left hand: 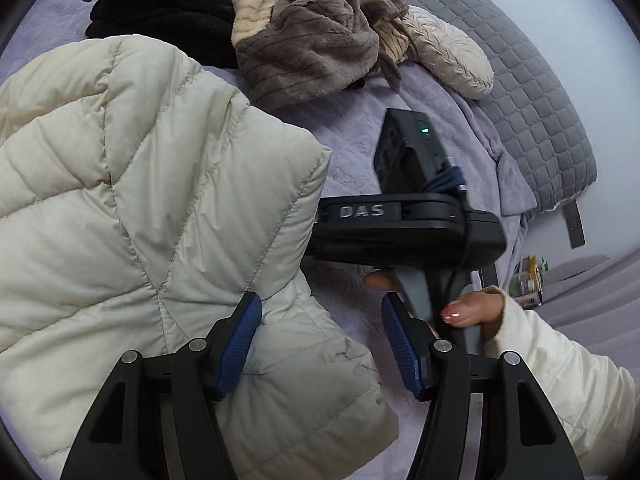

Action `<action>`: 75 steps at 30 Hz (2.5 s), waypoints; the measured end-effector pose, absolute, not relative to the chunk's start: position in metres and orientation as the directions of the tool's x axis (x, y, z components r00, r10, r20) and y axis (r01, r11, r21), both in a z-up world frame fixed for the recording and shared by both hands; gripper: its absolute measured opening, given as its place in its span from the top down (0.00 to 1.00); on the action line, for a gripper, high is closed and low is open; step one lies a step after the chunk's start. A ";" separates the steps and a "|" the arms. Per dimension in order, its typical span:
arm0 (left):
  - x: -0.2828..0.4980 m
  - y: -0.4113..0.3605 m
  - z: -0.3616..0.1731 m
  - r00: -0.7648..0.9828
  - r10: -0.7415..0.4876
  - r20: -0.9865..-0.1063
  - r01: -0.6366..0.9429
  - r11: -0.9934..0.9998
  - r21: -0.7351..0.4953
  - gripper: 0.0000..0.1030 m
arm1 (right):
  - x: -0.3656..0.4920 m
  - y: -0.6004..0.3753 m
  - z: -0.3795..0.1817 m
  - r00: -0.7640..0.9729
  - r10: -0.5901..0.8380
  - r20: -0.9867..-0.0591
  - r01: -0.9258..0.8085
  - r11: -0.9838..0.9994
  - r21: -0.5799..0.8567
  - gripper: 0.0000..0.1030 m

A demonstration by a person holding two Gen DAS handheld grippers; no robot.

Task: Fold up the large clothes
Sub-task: 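Open both grippers and withdraw them from the bundled jacket, then grasp the bundled cream jacket with the left gripper while the right gripper grasps its other end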

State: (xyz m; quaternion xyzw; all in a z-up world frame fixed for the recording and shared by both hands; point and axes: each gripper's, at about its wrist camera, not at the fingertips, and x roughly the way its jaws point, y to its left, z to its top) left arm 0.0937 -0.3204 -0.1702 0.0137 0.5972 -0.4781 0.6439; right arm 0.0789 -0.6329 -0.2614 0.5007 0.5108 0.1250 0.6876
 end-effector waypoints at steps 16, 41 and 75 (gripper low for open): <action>0.077 -0.327 -0.169 -0.112 -0.550 -0.828 0.721 0.528 -0.448 0.39 | 0.099 -0.611 -0.234 0.243 0.728 -0.641 0.205 0.608 0.767 0.00; 0.143 -0.169 -0.110 0.144 -0.471 -0.870 0.447 0.816 -0.367 0.13 | 0.146 -0.576 -0.287 0.282 0.795 -0.536 0.285 0.464 0.838 0.00; 0.187 -0.208 -0.213 0.009 -0.518 -0.855 0.366 0.798 -0.479 0.09 | 0.103 -0.571 -0.246 0.289 0.712 -0.640 0.352 0.543 0.762 0.03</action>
